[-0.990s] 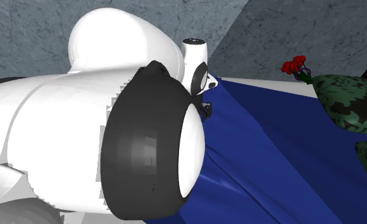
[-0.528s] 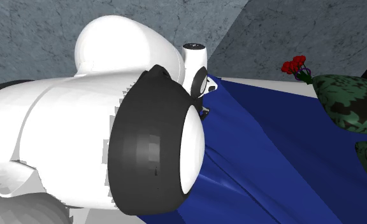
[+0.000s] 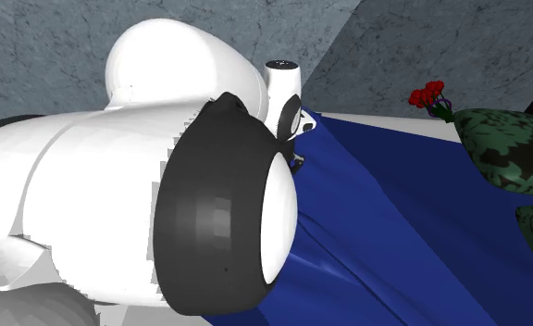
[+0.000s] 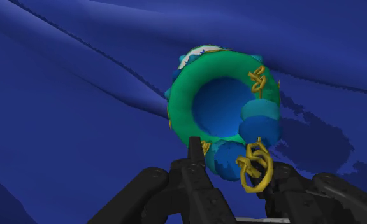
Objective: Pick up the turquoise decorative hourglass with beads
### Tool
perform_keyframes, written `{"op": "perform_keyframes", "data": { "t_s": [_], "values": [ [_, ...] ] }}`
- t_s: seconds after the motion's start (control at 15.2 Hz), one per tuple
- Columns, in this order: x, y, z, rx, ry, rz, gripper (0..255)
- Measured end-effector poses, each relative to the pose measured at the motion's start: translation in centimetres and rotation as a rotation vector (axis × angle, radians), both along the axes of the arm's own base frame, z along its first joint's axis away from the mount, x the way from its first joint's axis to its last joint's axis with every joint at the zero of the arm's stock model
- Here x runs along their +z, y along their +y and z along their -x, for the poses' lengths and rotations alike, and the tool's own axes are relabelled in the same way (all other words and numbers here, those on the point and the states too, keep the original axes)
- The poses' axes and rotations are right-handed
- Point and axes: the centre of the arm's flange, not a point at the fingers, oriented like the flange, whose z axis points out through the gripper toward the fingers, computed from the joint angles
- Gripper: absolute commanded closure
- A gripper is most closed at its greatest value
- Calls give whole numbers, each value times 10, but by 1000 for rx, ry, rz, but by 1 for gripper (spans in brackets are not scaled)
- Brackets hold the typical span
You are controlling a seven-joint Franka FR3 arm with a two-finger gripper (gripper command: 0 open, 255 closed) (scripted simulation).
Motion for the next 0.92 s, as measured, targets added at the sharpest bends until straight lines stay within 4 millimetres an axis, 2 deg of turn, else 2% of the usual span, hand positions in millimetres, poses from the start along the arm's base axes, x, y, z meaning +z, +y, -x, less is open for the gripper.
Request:
{"op": "perform_keyframes", "data": {
  "t_s": [0.92],
  "values": [
    [71, 1, -1, 0, -1, 0, 255]
  ]
}}
